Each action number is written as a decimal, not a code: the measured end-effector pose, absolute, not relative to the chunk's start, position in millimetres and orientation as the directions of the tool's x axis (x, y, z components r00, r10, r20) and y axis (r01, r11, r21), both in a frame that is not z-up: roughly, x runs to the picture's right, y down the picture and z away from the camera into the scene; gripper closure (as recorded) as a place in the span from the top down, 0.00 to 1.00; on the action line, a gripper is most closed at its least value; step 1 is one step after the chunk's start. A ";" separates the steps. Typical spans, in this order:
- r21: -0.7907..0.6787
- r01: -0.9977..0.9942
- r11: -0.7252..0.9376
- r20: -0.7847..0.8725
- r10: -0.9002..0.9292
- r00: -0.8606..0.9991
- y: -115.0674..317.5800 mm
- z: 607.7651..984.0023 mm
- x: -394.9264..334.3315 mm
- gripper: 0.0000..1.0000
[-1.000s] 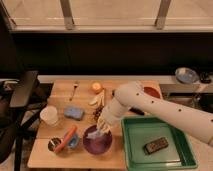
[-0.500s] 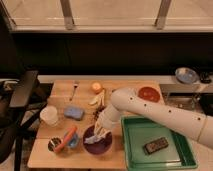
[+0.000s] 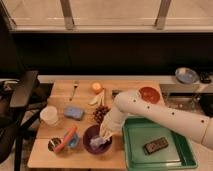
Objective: Wipe purple bowl with towel
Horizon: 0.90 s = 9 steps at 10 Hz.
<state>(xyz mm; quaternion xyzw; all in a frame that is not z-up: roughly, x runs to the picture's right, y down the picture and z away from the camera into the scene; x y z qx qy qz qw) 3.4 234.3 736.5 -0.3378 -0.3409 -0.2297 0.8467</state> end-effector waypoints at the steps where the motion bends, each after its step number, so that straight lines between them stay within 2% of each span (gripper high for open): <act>1: -0.411 0.618 0.670 0.729 -0.166 0.664 226.8 739.7 5.0 0.00; 6: -0.333 0.679 0.654 0.774 -0.222 0.593 209.8 743.3 -49.7 0.00; 9: -0.286 0.705 0.650 0.822 -0.211 0.528 228.3 733.9 -83.6 0.00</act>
